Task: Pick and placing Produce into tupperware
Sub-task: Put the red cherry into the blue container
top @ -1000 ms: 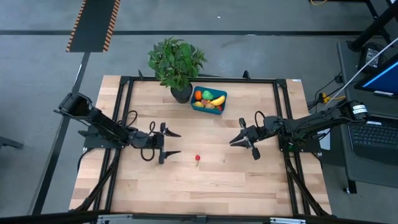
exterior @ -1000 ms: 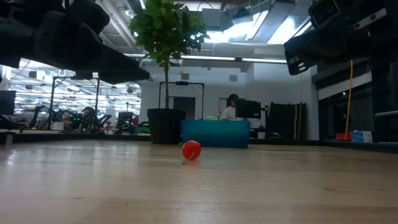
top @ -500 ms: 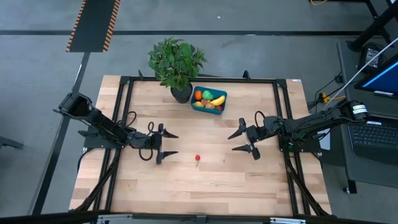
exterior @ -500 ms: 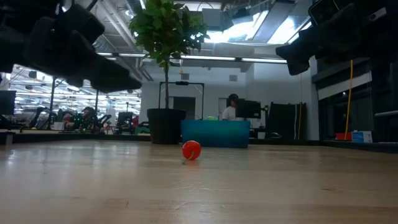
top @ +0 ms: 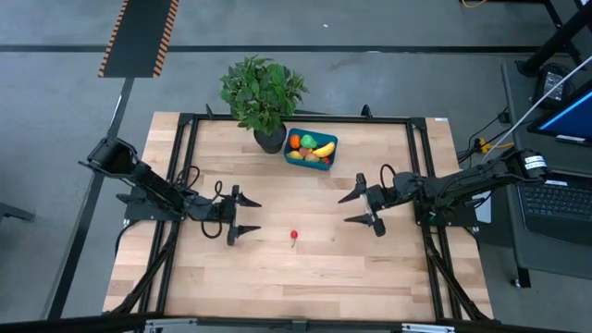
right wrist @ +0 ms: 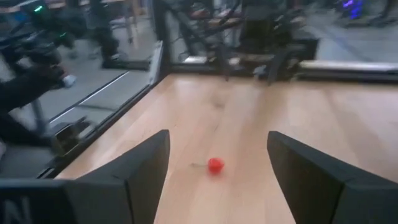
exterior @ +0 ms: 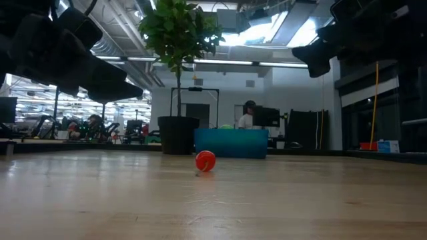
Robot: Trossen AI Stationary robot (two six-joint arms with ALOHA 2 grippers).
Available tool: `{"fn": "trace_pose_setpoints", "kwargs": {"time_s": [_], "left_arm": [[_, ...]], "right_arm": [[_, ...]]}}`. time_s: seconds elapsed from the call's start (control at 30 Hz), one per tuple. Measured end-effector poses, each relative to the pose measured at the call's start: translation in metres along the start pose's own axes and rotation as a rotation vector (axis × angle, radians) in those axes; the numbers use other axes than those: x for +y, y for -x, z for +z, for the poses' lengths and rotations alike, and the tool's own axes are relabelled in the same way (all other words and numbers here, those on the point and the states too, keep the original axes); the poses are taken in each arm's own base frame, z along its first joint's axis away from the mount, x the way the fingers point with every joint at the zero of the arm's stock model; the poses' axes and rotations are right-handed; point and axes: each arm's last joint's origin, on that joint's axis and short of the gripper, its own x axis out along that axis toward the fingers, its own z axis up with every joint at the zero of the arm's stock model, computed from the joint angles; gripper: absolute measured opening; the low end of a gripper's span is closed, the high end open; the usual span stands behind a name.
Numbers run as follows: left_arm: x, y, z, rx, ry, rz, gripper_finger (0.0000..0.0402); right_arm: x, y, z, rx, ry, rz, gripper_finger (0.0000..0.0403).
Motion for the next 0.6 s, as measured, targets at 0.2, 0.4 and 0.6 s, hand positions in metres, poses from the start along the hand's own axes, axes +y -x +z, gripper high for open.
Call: {"fn": "trace_pose_setpoints", "kwargs": {"time_s": [0.2,0.4,0.6], "left_arm": [[0.000,0.000,0.000,0.001,-0.001,0.000,0.0330],[0.000,0.000,0.000,0.002,-0.001,0.000,0.0330],[0.000,0.000,-0.001,0.005,-0.003,0.000,0.0330]], "right_arm": [[-0.002,0.000,0.000,0.000,-0.053,-0.070,0.0272],[-0.002,-0.006,0.008,0.025,-0.013,-0.077,0.0272],[0.002,-0.039,0.023,0.202,0.081,-0.029,0.0272]]}}
